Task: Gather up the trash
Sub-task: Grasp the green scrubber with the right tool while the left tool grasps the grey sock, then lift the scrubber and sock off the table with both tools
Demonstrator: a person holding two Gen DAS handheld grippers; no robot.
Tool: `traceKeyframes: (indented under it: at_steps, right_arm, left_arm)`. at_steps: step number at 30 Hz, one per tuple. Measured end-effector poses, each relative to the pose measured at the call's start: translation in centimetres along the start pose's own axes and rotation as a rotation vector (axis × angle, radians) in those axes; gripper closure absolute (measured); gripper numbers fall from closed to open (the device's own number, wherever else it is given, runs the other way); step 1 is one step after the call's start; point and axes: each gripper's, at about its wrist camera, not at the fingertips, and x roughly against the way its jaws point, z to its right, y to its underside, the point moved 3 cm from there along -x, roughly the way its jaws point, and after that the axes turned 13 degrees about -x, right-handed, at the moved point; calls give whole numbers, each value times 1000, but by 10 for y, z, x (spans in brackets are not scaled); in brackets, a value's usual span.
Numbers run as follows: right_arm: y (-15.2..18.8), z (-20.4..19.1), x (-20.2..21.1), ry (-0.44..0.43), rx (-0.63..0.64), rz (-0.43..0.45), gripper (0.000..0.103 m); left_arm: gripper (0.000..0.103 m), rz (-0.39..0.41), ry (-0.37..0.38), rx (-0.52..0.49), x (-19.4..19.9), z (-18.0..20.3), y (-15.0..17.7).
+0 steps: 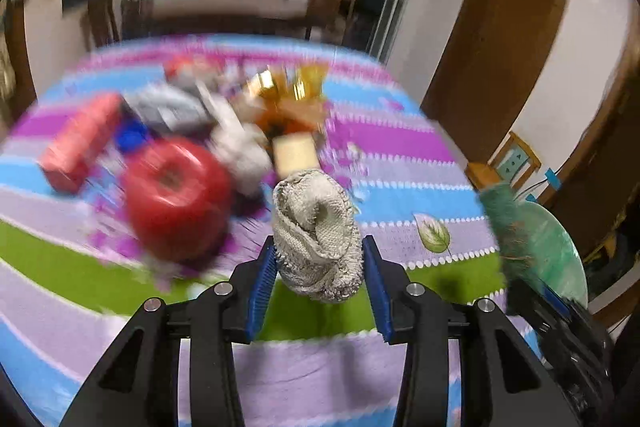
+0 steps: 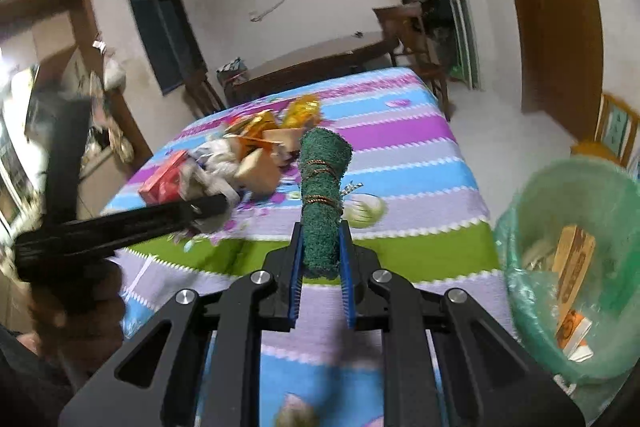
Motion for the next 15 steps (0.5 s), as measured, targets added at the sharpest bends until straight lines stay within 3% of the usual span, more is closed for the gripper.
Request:
traceKeyframes:
  at_steps: [2,7,10,15]
  right_arm:
    - [2,-20,1,6,40,17,88]
    - [0,-64,7,10,124,76,88]
    - [-1,-82,8,-1,136,88,88]
    - [2,-98,3,-6,154,76,88]
  left_arm:
    - [60,60,-49,-43,31,-9,0]
    - [60,119,-166,-67,77,-36,0]
    - [60,159,-262,-72,97,-47,1]
    - [59,185,-359,-75,114,-59,4]
